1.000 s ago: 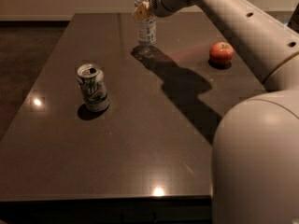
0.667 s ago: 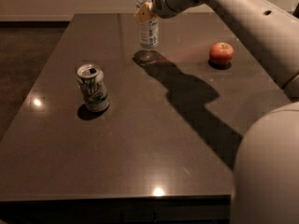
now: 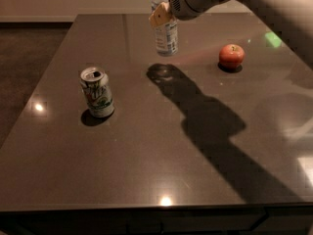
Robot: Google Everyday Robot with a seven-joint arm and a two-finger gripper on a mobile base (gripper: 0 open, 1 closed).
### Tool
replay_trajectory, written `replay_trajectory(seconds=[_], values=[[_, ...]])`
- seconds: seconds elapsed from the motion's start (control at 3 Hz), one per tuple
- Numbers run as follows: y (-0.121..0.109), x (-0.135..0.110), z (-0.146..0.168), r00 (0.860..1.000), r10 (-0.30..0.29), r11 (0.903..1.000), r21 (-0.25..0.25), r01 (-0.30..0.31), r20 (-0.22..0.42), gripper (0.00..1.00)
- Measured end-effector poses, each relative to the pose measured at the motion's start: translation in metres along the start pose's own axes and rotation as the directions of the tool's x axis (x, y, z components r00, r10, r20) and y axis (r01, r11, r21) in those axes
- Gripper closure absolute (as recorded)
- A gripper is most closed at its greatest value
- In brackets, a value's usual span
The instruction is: Knock blue plastic bottle over
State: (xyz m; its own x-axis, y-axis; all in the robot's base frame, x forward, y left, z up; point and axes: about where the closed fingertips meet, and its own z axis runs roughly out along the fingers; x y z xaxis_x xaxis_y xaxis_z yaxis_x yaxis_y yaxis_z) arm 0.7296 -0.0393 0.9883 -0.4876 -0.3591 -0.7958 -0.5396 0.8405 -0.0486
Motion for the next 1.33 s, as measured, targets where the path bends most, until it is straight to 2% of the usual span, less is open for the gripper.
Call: replay_trajectory(seconds=[0.33, 0.67, 1.0, 1.33], values=[[-0.012, 0.019, -0.035, 0.998, 0.014, 0.9973, 0.072, -0.009, -0.065, 1.00], [-0.027, 0.032, -0.054, 0.993, 0.033, 0.9902, 0.139, -0.016, -0.117, 1.00], [-0.038, 0.041, -0.062, 0.982, 0.026, 0.9843, 0.176, 0.008, -0.186, 1.00], [-0.039, 0.051, -0.067, 0.960, -0.007, 0.9871, 0.152, 0.051, -0.280, 1.00]])
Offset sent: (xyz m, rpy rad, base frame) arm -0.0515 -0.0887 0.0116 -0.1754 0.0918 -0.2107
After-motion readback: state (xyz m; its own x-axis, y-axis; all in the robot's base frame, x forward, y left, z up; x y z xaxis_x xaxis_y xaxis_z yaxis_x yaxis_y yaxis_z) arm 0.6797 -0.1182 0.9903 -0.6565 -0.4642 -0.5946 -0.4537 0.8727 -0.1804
